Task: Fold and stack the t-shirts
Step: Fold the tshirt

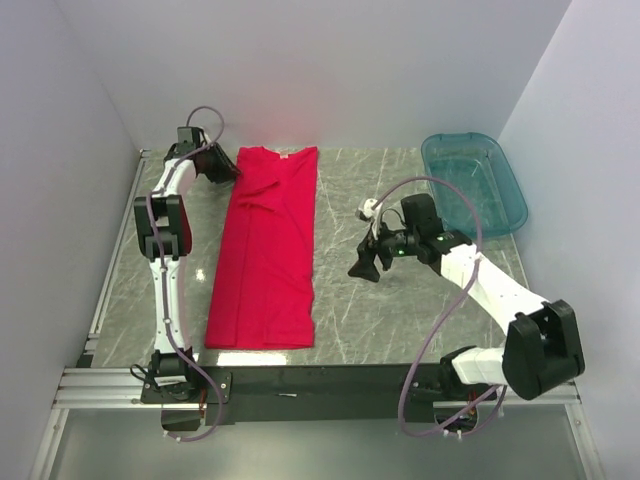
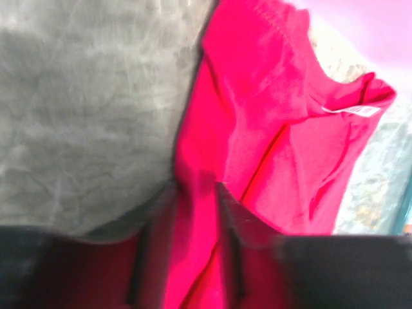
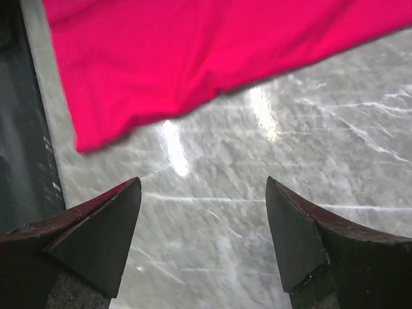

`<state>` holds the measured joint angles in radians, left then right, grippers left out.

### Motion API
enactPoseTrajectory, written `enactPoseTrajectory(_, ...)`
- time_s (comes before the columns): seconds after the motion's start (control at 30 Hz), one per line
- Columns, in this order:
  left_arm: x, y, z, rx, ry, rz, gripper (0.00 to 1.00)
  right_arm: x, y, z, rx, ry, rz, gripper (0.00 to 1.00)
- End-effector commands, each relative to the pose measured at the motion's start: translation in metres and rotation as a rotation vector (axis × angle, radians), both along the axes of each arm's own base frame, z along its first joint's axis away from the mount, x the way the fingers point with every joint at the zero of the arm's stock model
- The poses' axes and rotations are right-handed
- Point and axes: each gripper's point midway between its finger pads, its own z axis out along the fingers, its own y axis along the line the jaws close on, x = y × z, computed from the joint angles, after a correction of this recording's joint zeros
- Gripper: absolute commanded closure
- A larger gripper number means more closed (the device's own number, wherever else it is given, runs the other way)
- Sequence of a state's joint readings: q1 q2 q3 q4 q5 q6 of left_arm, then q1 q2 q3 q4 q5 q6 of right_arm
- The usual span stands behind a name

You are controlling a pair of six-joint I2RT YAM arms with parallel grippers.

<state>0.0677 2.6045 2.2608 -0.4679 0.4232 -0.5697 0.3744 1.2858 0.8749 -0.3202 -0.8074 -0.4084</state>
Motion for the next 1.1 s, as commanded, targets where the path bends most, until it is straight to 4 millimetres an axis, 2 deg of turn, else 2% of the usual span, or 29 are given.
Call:
enactPoseTrajectory(0.0,0.014,0.004,0.058,-0.008,-0.14,0.003,0.53,-0.025,0.019,-0.02,-0.079,-0.083,0.217,0.16)
enactPoseTrajectory(0.03,0.005,0.006,0.057,-0.001,-0.133,0.003,0.47,-0.029,0.019,-0.035,-0.169,-0.123,0.243,0.16)
enactPoseTrajectory(0.07,0.001,0.011,0.073,0.011,-0.163,0.011,0.38,-0.042,0.025,-0.053,-0.241,-0.192,0.344,0.16)
enactPoseTrajectory(0.1,-0.008,0.019,0.107,0.048,-0.229,0.025,0.34,-0.062,0.046,-0.062,-0.286,-0.275,0.454,0.16)
enactPoseTrajectory(0.13,-0.015,0.026,0.124,0.072,-0.256,0.041,0.31,-0.067,0.046,-0.08,-0.37,-0.323,0.481,0.16)
enactPoseTrajectory(0.17,-0.024,0.039,0.141,0.103,-0.277,0.075,0.28,-0.069,0.055,-0.084,-0.38,-0.352,0.491,0.16)
enactPoseTrajectory(0.2,-0.046,0.048,0.175,0.132,-0.337,0.112,0.27,-0.063,0.069,-0.08,-0.36,-0.367,0.466,0.16)
enactPoseTrajectory(0.23,-0.058,0.059,0.189,0.159,-0.366,0.164,0.25,-0.052,0.088,-0.073,-0.348,-0.336,0.442,0.17)
enactPoseTrajectory(0.27,-0.072,0.073,0.202,0.17,-0.395,0.209,0.22,-0.05,0.098,-0.07,-0.329,-0.259,0.401,0.19)
enactPoseTrajectory(0.3,-0.105,0.077,0.219,0.163,-0.413,0.25,0.2,-0.041,0.104,-0.068,-0.331,-0.23,0.364,0.24)
enactPoseTrajectory(0.33,-0.119,0.084,0.226,0.161,-0.429,0.277,0.18,-0.027,0.111,-0.068,-0.323,-0.215,0.311,0.27)
enactPoseTrajectory(0.37,-0.137,0.097,0.228,0.154,-0.423,0.312,0.16,-0.017,0.117,-0.058,-0.279,-0.175,0.231,0.27)
enactPoseTrajectory(0.4,-0.167,0.096,0.226,0.127,-0.409,0.327,0.15,-0.003,0.125,-0.05,-0.229,-0.172,0.167,0.27)
enactPoseTrajectory(0.43,-0.183,0.098,0.223,0.109,-0.405,0.335,0.14,0.013,0.13,-0.045,-0.203,-0.136,0.083,0.27)
enactPoseTrajectory(0.47,-0.2,0.103,0.221,0.076,-0.401,0.33,0.14,0.037,0.121,-0.045,-0.168,-0.017,-0.081,0.27)
enactPoseTrajectory(0.5,-0.227,0.1,0.211,0.058,-0.389,0.335,0.14,0.051,0.117,-0.046,-0.156,0.053,-0.16,0.27)
enactPoseTrajectory(0.53,-0.239,0.099,0.207,0.046,-0.387,0.339,0.14,0.076,0.116,-0.052,-0.148,0.127,-0.258,0.27)
enactPoseTrajectory(0.57,-0.258,0.096,0.216,0.037,-0.423,0.337,0.13,0.096,0.103,-0.057,-0.119,0.249,-0.395,0.27)
enactPoseTrajectory(0.6,-0.271,0.091,0.196,0.016,-0.382,0.341,0.11,0.109,0.092,-0.067,-0.14,0.299,-0.49,0.27)
enactPoseTrajectory(0.63,-0.28,0.087,0.193,0.004,-0.387,0.332,0.11,0.124,0.089,-0.079,-0.149,0.343,-0.562,0.26)
enactPoseTrajectory(0.67,-0.291,0.082,0.198,-0.009,-0.409,0.319,0.11,0.131,0.082,-0.087,-0.147,0.408,-0.636,0.25)
enactPoseTrajectory(0.7,-0.299,0.077,0.185,-0.026,-0.381,0.314,0.11,0.133,0.078,-0.094,-0.158,0.45,-0.675,0.23)
enactPoseTrajectory(0.77,-0.311,0.069,0.182,-0.031,-0.376,0.291,0.11,0.139,0.076,-0.109,-0.154,0.526,-0.749,0.22)
enactPoseTrajectory(0.93,-0.321,0.058,0.183,-0.055,-0.371,0.251,0.12,0.138,0.09,-0.128,-0.12,0.635,-0.741,0.22)
enactPoseTrajectory(1.07,-0.326,0.052,0.18,-0.079,-0.354,0.23,0.12,0.132,0.105,-0.139,-0.104,0.738,-0.689,0.27)
